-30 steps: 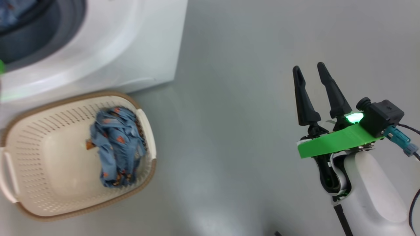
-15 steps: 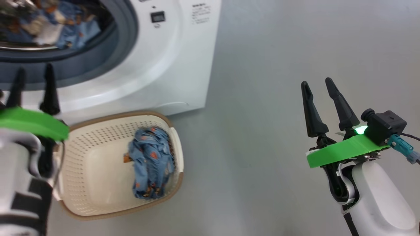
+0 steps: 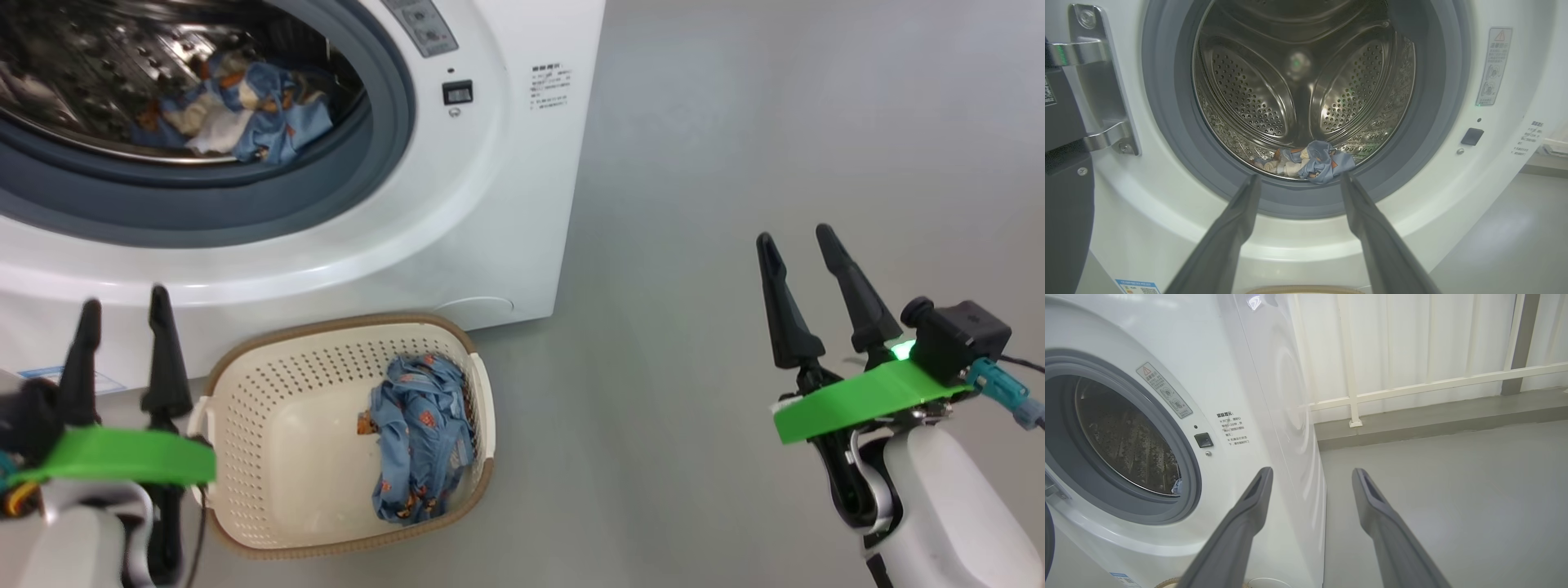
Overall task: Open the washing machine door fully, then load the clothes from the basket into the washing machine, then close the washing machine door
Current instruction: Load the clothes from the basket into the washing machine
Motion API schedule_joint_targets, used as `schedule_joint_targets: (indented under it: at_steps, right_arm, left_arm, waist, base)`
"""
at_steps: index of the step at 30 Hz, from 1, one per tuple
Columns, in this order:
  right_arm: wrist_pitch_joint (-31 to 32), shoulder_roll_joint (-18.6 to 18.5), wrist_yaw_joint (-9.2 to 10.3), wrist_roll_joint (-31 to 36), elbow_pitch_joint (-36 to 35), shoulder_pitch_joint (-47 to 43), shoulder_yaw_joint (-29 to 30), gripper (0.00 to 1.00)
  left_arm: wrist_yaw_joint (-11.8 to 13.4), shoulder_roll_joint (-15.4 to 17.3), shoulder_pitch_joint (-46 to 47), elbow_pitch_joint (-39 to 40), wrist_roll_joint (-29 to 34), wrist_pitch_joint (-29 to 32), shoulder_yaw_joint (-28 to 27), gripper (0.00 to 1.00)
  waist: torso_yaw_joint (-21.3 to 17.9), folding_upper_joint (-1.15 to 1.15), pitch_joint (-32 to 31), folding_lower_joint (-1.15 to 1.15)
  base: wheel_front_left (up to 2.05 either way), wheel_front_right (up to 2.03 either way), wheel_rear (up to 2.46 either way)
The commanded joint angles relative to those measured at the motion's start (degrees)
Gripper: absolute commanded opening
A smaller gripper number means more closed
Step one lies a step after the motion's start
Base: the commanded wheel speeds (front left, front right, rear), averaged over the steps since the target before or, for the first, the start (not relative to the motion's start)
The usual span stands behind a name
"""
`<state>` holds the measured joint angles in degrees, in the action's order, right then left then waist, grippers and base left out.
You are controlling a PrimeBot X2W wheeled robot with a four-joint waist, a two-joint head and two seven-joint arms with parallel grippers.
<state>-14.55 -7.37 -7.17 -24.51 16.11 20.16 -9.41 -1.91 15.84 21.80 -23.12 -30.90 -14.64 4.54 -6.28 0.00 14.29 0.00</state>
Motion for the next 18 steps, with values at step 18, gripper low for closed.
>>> schedule_joint_targets:
  at_steps: [18]
  right_arm:
    - [-0.4, -1.8, -0.32, 0.1, -0.4, -2.7, -1.9, 1.0]
  left_arm:
    - [3.8, -1.7, -8.8, 10.5, 2.6, -0.4, -1.9, 1.0]
  waist:
    - [1.4, 0.0, -3.1, 0.0]
  base:
    - [0.0, 0.0, 0.0]
